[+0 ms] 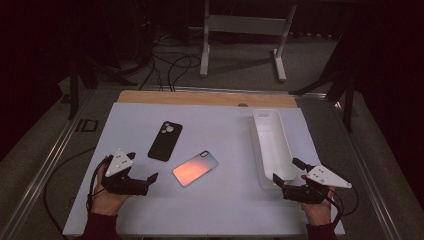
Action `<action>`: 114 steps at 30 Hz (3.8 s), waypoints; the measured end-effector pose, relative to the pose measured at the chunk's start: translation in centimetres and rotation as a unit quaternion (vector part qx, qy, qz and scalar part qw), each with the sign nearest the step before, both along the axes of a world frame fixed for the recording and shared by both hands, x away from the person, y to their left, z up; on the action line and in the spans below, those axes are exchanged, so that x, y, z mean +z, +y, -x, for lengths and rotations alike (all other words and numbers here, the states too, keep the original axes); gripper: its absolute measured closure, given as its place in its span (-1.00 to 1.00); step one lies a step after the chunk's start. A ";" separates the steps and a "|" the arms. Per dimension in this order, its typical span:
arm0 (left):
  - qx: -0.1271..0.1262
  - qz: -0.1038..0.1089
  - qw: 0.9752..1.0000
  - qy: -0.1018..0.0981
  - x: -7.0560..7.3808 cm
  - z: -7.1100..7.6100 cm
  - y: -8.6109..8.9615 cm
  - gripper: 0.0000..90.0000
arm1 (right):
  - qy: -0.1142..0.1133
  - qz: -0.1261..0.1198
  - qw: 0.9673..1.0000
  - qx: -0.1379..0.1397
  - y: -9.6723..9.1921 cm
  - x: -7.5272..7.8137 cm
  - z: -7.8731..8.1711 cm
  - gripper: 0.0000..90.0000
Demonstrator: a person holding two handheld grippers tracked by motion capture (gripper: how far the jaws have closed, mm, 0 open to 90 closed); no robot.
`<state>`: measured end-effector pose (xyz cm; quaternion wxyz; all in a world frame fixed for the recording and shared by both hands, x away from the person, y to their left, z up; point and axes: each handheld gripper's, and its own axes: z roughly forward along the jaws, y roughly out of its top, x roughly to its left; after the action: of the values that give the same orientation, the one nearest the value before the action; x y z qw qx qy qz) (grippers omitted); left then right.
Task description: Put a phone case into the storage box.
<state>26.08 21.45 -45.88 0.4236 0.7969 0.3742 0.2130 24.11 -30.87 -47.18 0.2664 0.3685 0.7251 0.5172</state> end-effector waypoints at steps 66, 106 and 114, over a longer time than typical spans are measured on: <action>-0.107 -0.181 0.962 0.175 -5.7 -7.4 -13.1 -0.93 | -0.004 -0.004 1.000 -0.010 -0.2 0.1 0.3 -0.82; -0.114 -0.177 0.958 0.193 -4.8 -7.1 -12.4 -0.61 | -0.006 -0.003 1.000 -0.011 -0.2 0.3 0.3 -0.81; -0.102 -0.162 0.967 0.167 -3.3 -6.8 -11.8 -0.62 | 0.003 -0.002 1.000 -0.011 0.0 0.6 0.1 -0.81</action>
<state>32.87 9.67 -49.15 0.2395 0.9134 0.3167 0.0899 24.01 -30.91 -46.62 0.2691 0.3788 0.7211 0.5140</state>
